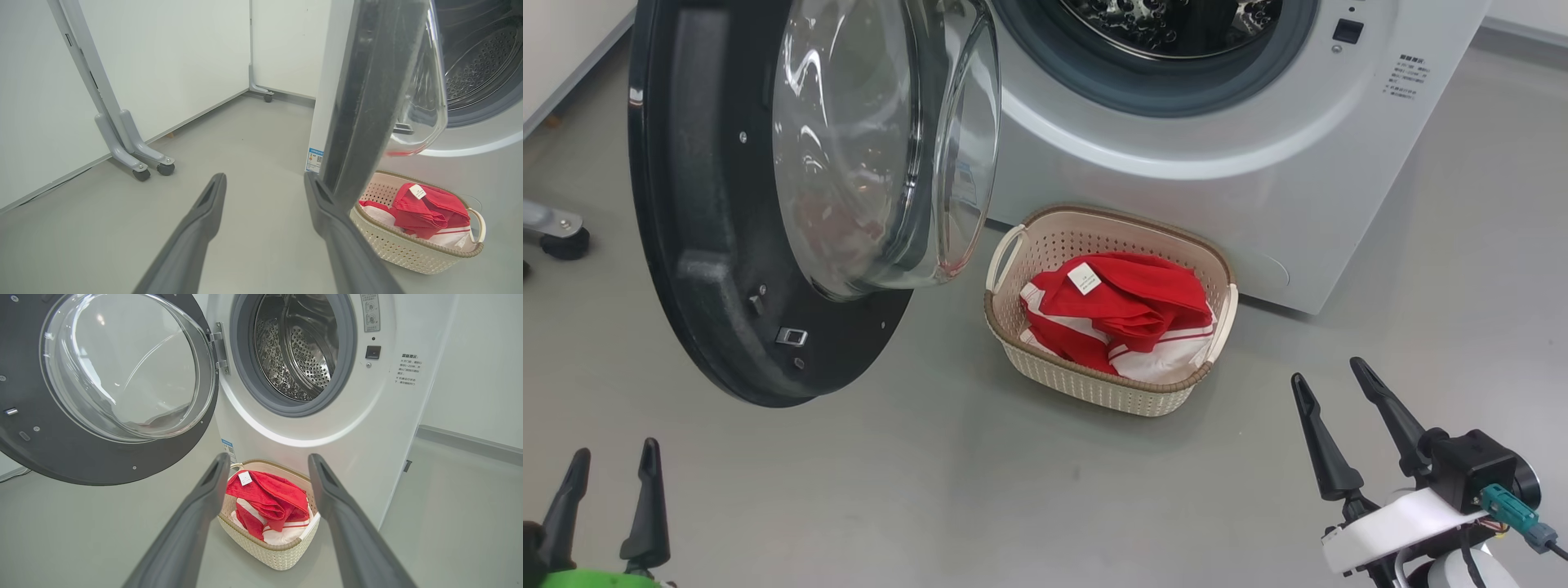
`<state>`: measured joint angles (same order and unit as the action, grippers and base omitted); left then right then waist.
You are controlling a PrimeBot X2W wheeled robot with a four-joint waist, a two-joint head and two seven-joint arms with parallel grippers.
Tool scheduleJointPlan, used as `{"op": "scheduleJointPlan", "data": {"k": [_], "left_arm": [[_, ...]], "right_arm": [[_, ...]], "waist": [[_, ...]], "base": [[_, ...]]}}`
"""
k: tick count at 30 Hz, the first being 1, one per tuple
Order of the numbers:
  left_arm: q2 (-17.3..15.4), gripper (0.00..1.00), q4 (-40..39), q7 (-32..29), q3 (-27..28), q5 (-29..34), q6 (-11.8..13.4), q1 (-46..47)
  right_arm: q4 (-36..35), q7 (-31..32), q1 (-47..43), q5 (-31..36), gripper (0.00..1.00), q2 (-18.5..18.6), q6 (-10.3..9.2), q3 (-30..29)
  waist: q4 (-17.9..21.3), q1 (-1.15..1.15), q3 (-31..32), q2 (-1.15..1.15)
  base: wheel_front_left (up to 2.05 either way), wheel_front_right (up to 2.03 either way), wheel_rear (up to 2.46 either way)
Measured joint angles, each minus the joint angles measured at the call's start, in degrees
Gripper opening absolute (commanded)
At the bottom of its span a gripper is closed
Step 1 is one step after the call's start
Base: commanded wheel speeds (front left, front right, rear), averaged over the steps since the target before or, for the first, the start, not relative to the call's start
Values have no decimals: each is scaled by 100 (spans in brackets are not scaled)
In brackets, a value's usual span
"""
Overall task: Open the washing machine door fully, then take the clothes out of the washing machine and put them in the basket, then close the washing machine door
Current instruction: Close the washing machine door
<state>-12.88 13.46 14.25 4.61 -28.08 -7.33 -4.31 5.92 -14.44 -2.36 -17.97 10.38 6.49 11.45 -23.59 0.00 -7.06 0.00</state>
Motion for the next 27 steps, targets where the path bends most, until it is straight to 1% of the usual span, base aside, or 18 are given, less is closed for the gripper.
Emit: {"op": "scheduleJointPlan", "data": {"k": [3, 5, 6, 7, 8, 9, 11, 14, 19, 22, 27], "left_arm": [[-46, 100, -36, 0, 22, -14, 0, 34], [-43, 100, -42, 1, 80, -136, -1, 83], [-43, 96, -47, 1, 98, -236, -1, 115], [-42, 42, -69, 1, 100, -310, -1, 149], [-42, 17, -89, 1, 93, -374, 0, 194], [-43, 0, -112, -3, 81, -465, -1, 240], [-41, 0, -136, -86, 51, -733, -1, 354], [1, 0, -174, -333, 59, -1395, -1, 563], [-7, 0, -283, -813, 271, -2336, -1, 929], [-29, 0, -296, -1116, 537, -2880, -1, 1195], [-15, 0, -233, -1775, 1076, -4030, -1, 1591]], "right_arm": [[-2, 0, 1, 4, 100, 2, 1, 0], [-3, 0, 1, 5, 100, 4, 1, 1], [-5, 0, 1, 5, 100, 5, 1, 1], [-10, 0, 2, 7, 100, 8, 1, 0], [-16, 0, 4, 7, 100, 11, 2, 0], [-20, 0, 6, 15, 100, 14, 11, 0], [-22, 0, 9, 32, 100, 24, 16, 0], [-22, 0, 16, 45, 100, 49, 18, 1], [1, 0, 49, 73, 100, 99, 19, -2], [1, 0, 73, 73, 100, 98, 37, -3], [1, 0, 77, 74, 100, 115, 47, 37]], "waist": [[4, 0, -59, 0], [8, 0, -96, 0], [10, 0, -113, 0], [13, 0, -132, 0], [15, 0, -151, 0], [17, 0, -170, 0], [23, 0, -203, 0], [32, 0, -246, 0], [55, 0, -296, 0], [59, 0, -304, 0], [83, 0, -354, 0]], "base": [[0, 0, 0], [0, 0, 0], [0, 0, 0], [0, 0, 0], [0, 0, 0], [0, 0, 0], [0, 0, 0], [0, 0, 0], [0, 0, 0], [0, 0, 0], [0, 0, 0]]}}
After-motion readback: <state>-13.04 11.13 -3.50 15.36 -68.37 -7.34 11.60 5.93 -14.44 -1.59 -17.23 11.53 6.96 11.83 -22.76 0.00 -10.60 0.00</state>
